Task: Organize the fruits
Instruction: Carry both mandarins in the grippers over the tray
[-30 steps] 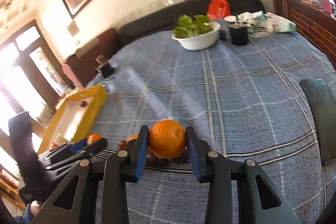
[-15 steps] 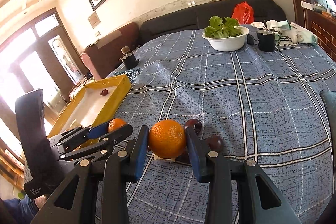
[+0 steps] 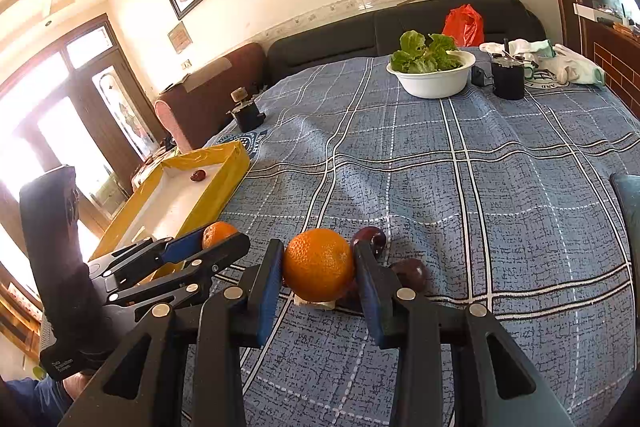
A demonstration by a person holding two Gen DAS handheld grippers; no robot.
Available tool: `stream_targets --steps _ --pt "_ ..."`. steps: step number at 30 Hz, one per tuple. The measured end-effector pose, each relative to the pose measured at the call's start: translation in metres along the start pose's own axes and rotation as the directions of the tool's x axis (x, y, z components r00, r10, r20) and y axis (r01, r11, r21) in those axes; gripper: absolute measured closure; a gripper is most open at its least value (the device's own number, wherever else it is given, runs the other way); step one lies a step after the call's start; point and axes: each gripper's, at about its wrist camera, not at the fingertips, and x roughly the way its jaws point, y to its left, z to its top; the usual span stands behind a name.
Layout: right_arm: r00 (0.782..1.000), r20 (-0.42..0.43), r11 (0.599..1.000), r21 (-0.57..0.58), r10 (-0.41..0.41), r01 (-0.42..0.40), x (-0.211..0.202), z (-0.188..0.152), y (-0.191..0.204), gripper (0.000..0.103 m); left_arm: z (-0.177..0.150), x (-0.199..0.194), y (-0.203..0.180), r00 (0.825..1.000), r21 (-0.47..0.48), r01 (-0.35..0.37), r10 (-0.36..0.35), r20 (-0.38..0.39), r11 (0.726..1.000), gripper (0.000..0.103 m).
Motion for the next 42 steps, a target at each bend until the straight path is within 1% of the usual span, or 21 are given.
stream_targets --steps 5,11,14,17,20,22,25,27,28,31,32,33,35,39,42 --pt "1.0 0.0 1.0 0.0 0.004 -0.004 0.002 -0.001 0.0 0.064 0.001 -0.007 0.002 1.0 -0.014 -0.002 0.002 0.027 1.0 0.07" --pt "1.0 0.015 1.0 -0.003 -0.021 0.021 0.003 -0.001 -0.002 0.064 -0.006 -0.026 0.016 0.999 -0.07 0.027 -0.024 0.032 0.997 0.07" --pt "0.999 0.022 0.999 -0.002 -0.044 0.044 0.002 -0.001 -0.001 0.064 -0.012 -0.04 0.032 0.999 -0.095 0.024 -0.021 0.037 0.995 0.07" --pt "0.999 0.021 1.0 0.0 -0.026 0.026 0.0 0.0 0.007 0.064 -0.018 -0.058 0.058 0.999 -0.138 -0.002 0.01 0.052 0.99 0.07" --pt "1.0 0.01 1.0 -0.025 0.016 -0.016 -0.002 -0.001 0.026 0.063 -0.027 -0.073 0.087 0.997 -0.196 -0.04 0.052 0.058 0.98 0.07" --pt "0.998 -0.006 0.997 -0.04 0.061 -0.061 -0.001 -0.003 0.044 0.063 -0.034 -0.082 0.108 0.995 -0.23 -0.067 0.081 0.053 0.971 0.069" --pt "0.99 -0.05 0.988 -0.082 0.13 -0.134 0.006 -0.004 0.077 0.063 -0.045 -0.093 0.135 0.991 -0.272 -0.112 0.129 0.046 0.956 0.069" --pt "0.984 -0.074 0.979 -0.113 0.16 -0.167 0.012 -0.004 0.096 0.063 -0.053 -0.098 0.154 0.985 -0.299 -0.148 0.167 0.04 0.943 0.069" --pt "0.982 -0.086 0.976 -0.126 0.17 -0.18 0.015 -0.005 0.106 0.063 -0.055 -0.1 0.16 0.984 -0.31 -0.156 0.175 0.036 0.938 0.069" --pt "0.968 -0.137 0.961 -0.148 0.212 -0.231 0.033 -0.004 0.138 0.063 -0.064 -0.102 0.176 0.984 -0.336 -0.163 0.177 0.011 0.928 0.069" --pt "0.963 -0.149 0.958 -0.15 0.223 -0.245 0.037 -0.005 0.144 0.063 -0.067 -0.102 0.179 0.985 -0.338 -0.161 0.173 0.006 0.927 0.069" --pt "0.955 -0.174 0.951 -0.154 0.242 -0.269 0.045 -0.005 0.156 0.063 -0.069 -0.102 0.18 0.985 -0.336 -0.16 0.171 0.003 0.928 0.069" --pt "0.947 -0.2 0.943 -0.167 0.253 -0.287 0.055 -0.007 0.171 0.063 -0.073 -0.101 0.182 0.986 -0.339 -0.157 0.166 -0.003 0.928 0.069" --pt "0.943 -0.234 0.936 -0.204 0.236 -0.286 0.083 -0.008 0.199 0.063 -0.079 -0.097 0.185 0.989 -0.35 -0.145 0.149 -0.014 0.926 0.069" --pt "0.938 -0.27 0.943 -0.191 0.218 -0.274 0.108 -0.008 0.204 0.063 -0.082 -0.094 0.186 0.99 -0.356 -0.137 0.14 -0.017 0.924 0.069"
